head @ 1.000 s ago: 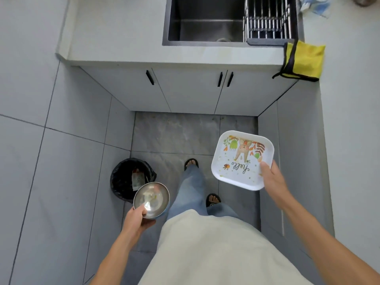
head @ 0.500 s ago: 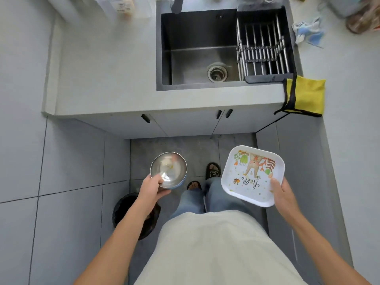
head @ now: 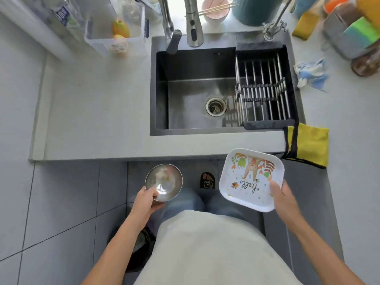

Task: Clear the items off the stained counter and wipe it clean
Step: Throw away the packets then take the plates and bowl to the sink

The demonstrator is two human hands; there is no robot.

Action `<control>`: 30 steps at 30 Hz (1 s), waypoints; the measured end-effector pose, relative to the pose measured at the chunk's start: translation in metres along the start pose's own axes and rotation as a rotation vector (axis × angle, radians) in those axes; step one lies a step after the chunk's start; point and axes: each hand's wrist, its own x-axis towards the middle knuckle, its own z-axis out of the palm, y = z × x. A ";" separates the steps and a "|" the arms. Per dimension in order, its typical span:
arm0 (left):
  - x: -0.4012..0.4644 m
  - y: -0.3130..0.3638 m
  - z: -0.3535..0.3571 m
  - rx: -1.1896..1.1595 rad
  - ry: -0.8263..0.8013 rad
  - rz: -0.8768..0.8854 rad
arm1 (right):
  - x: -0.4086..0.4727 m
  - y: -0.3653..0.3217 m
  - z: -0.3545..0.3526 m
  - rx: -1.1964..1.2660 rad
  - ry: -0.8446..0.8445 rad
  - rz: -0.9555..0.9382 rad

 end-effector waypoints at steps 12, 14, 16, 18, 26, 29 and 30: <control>0.017 0.055 -0.038 -0.040 0.061 -0.047 | 0.085 -0.119 0.071 0.010 -0.086 -0.082; 0.027 0.082 -0.030 -0.047 0.031 -0.012 | 0.092 -0.131 0.077 0.001 -0.072 -0.082; 0.038 0.113 -0.017 -0.053 -0.001 0.017 | 0.099 -0.142 0.082 0.010 -0.043 -0.068; 0.051 0.145 0.001 -0.057 -0.040 0.043 | 0.108 -0.154 0.086 0.028 -0.014 -0.054; 0.104 0.250 0.092 -0.053 -0.190 0.042 | 0.160 -0.200 0.119 -0.013 0.048 -0.020; 0.132 0.269 0.123 -0.048 -0.178 0.008 | 0.188 -0.210 0.137 -0.070 0.068 0.002; 0.140 0.273 0.133 -0.042 -0.167 0.003 | 0.197 -0.212 0.144 -0.085 0.078 0.021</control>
